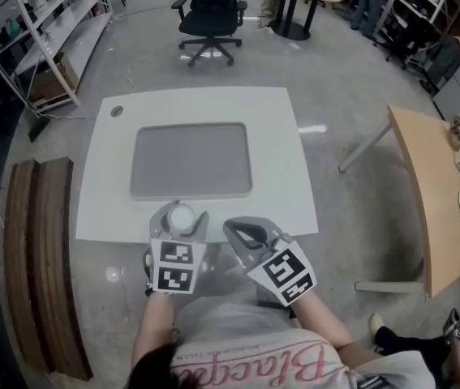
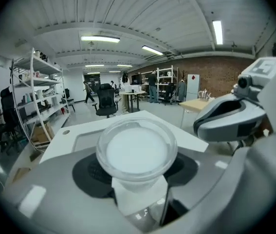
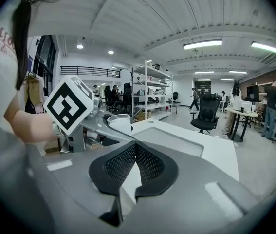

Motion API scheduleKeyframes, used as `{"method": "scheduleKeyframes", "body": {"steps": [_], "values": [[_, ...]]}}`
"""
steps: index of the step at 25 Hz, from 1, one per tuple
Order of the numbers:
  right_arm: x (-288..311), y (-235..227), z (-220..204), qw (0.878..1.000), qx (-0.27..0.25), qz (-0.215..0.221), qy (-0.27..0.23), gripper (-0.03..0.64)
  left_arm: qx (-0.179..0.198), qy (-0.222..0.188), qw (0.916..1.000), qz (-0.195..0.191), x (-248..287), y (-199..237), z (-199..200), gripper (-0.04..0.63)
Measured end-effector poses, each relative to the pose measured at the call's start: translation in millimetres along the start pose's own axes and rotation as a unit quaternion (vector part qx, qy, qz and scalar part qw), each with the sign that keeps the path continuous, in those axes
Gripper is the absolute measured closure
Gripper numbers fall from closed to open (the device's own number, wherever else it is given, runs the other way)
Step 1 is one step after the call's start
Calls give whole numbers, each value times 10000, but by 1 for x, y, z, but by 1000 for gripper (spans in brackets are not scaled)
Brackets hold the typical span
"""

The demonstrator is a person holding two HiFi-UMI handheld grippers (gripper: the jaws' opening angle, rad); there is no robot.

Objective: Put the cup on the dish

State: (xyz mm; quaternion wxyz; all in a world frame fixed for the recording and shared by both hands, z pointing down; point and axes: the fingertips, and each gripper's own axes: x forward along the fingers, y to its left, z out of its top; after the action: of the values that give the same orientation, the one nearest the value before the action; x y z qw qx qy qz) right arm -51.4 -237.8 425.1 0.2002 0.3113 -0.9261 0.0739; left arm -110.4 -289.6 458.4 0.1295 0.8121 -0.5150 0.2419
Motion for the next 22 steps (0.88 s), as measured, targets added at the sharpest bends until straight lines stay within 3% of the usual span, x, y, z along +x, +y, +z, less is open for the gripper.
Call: {"method": "scheduleKeyframes", "body": {"steps": [9,22], "values": [[46,-47,16,9994,45,254,243,615,-61,-281,9989,363,86,50,13,344],[93,-75,10,9946,239,769,660,615,-143,159,9995,227,167,68,-12,342]]}}
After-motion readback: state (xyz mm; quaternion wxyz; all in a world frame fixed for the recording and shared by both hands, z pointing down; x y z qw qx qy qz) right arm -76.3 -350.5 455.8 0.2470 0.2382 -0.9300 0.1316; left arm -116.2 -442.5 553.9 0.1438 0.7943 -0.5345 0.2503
